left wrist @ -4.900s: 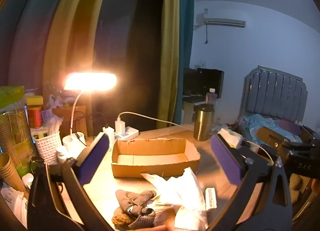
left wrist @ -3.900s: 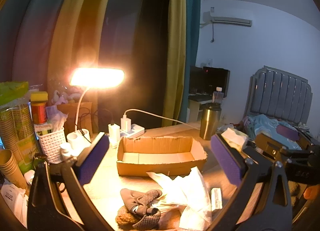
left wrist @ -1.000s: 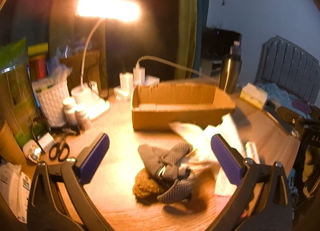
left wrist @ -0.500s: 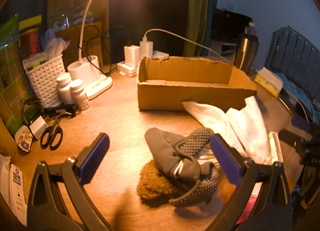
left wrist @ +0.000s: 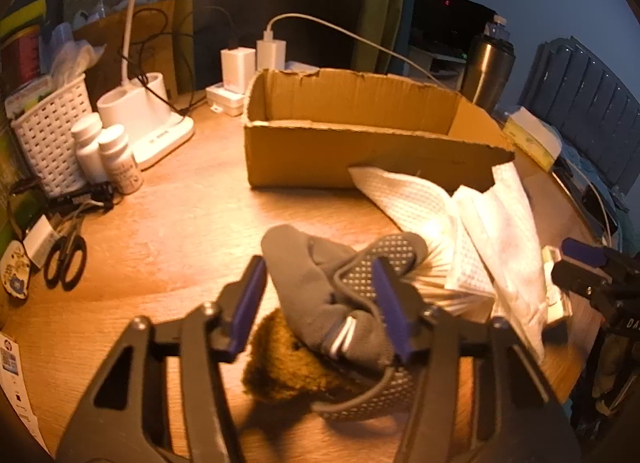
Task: Organize soft objects
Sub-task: 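Grasp the grey dotted glove with the left tool while the right tool grasps the duck juice carton, then carry the glove and juice carton with both tools down into the cardboard box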
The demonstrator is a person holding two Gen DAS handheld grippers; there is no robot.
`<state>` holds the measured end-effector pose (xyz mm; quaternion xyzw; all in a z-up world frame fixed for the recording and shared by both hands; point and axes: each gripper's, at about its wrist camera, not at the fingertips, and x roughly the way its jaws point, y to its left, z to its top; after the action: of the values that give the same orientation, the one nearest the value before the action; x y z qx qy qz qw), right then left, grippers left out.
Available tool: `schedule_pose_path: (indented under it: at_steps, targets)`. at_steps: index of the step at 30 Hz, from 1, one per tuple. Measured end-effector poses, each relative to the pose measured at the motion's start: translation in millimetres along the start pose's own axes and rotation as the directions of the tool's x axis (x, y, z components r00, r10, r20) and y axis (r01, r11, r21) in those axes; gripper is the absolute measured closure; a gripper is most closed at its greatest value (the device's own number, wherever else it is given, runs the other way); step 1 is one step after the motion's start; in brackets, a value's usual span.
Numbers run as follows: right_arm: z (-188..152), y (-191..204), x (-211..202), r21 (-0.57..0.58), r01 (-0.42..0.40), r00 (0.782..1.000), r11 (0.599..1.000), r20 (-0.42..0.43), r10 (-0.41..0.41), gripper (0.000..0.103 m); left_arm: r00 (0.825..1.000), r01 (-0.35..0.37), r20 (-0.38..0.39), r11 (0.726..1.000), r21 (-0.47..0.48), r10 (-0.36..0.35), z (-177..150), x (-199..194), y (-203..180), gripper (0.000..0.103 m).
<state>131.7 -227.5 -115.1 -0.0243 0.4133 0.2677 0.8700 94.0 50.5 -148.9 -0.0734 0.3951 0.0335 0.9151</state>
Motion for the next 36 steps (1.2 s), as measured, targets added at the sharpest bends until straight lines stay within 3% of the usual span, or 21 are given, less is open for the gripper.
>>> schedule_pose_path:
  at_steps: [6,9,10,11,13,20,36]
  targets:
    - [-2,-6,6,0.050,-0.086,0.994,0.995,-0.060,0.089,0.027,1.000,0.026,0.004,1.000,0.004,-0.026,0,-4,-3,0.069]
    - [-6,-4,14,0.059,-0.083,0.990,0.995,-0.112,0.089,0.028,0.999,0.029,0.020,0.999,0.018,-0.030,3,-10,-5,0.081]
    - [-8,-5,16,0.064,-0.087,0.988,0.994,-0.121,0.094,0.034,0.999,0.032,0.028,0.999,0.027,-0.032,4,-13,-6,0.081]
    - [-9,-5,15,0.068,-0.089,0.989,0.994,-0.110,0.096,0.049,0.999,0.031,0.032,0.999,0.034,-0.032,5,-14,-7,0.083]
    - [-9,-5,16,0.073,-0.091,0.988,0.993,-0.115,0.099,0.052,0.999,0.039,0.035,0.998,0.044,-0.041,5,-16,-9,0.084]
    - [-1,-5,-2,0.050,-0.083,0.995,0.995,-0.050,0.085,0.052,0.995,0.078,0.058,0.996,0.042,-0.081,7,-27,-11,0.085]
    - [40,9,-40,-0.036,-0.030,0.992,0.999,0.119,0.034,0.052,0.968,0.100,0.229,0.995,0.029,-0.104,40,-81,-3,0.085]
